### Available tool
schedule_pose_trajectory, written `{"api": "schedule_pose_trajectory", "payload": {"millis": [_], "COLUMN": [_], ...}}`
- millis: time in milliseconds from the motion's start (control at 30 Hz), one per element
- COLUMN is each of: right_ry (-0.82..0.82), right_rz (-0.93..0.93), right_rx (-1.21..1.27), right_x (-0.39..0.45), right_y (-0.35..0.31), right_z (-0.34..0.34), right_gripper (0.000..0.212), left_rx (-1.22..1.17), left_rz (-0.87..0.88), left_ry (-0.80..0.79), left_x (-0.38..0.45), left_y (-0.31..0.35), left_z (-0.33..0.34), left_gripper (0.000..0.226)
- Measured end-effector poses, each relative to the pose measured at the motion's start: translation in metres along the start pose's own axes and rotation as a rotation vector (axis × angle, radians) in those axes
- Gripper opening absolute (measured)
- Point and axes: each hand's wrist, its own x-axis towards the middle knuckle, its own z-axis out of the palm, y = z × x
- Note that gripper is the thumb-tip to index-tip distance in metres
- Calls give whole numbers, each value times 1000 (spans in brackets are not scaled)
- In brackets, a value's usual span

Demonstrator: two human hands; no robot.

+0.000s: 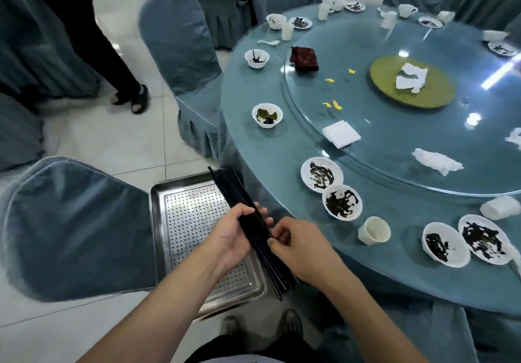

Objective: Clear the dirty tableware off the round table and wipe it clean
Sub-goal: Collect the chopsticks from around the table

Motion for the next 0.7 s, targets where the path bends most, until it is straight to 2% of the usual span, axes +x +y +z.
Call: {"api": "schedule_pose_trajectory", "payload": {"millis": [267, 400, 567, 700], "right_ry": [-28, -35, -81, -61], "right_rz": [-70, -100, -248, -468], "right_rx": [1, -39, -238, -480], "right_x": [29, 62, 119, 174], "right_y": [-55, -66, -79, -83], "right_z": [35, 38, 47, 72], "right_gripper": [14, 9, 8, 32], "left_rx": [-14, 21, 365, 776], "left_rz": [46, 42, -35, -69], "left_ry": [106, 122, 170, 207], "left_x": [-14, -8, 17, 55], "left_y": [43, 59, 87, 102], "left_z": [-75, -102, -132, -154], "left_gripper": [25, 19, 17, 14]}}
